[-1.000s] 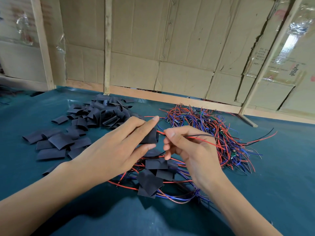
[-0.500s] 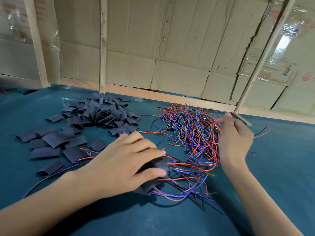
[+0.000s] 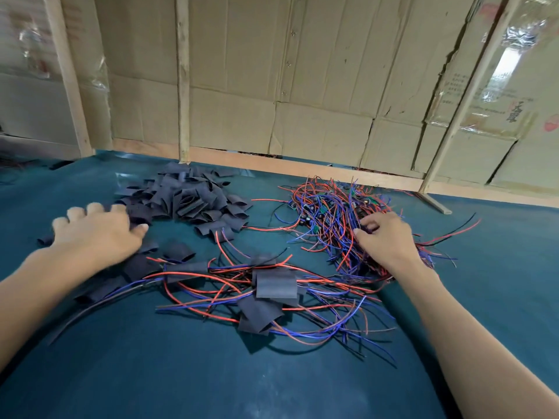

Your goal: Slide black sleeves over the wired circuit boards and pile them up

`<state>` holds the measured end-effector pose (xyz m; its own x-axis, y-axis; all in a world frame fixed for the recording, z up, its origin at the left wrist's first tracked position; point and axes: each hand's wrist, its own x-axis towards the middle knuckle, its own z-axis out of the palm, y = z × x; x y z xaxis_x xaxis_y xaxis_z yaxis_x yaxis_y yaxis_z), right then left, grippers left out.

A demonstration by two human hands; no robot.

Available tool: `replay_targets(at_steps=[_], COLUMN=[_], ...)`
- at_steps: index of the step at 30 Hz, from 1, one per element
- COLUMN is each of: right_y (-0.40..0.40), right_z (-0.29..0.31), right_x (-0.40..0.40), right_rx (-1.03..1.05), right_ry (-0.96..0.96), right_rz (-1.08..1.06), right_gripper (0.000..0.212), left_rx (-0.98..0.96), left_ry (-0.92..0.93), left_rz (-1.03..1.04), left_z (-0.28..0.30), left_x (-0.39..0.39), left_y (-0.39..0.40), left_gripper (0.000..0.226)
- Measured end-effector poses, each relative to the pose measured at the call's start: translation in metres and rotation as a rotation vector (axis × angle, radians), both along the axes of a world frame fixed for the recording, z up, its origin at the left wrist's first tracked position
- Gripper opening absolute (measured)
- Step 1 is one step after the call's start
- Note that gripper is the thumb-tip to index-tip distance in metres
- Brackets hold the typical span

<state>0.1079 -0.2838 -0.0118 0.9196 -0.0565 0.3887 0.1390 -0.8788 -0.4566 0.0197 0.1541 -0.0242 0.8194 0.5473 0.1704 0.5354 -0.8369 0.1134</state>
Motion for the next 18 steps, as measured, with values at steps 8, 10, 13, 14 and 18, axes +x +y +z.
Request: replay_targets(at_steps=[8, 10, 13, 14, 18], right_y=[-0.008, -0.014, -0.023, -0.026, -0.019], right_z=[-0.008, -0.005, 0.002, 0.004, 0.015], right_x=[0.000, -0.005, -0.011, -0.015, -0.030], right_rx=[-0.164, -0.102, 0.029, 0.090, 0.512], right_ry=[-0.077, -0.199, -0.382, -0.419, -0.426], right_rz=[-0.061, -0.070, -0.056, -0.044, -0.046], right_gripper=[0.021, 0.018, 0.017, 0.017, 0.018], left_rx=[0.141, 0.082, 0.056, 0.045, -0.072], left_ry=[-0.043, -0.150, -0.370, -0.430, -0.598], left_rz=[-0.101, -0.149, -0.209, -0.235, -0.425], left_z=[-0.002, -0.002, 0.003, 0.005, 0.017], left_x=[0.012, 0.012, 0.008, 0.006, -0.003], left_y=[0.013, 0.012, 0.004, -0.001, -0.020], left_gripper=[0.046, 0.038, 0.020, 0.021, 0.029])
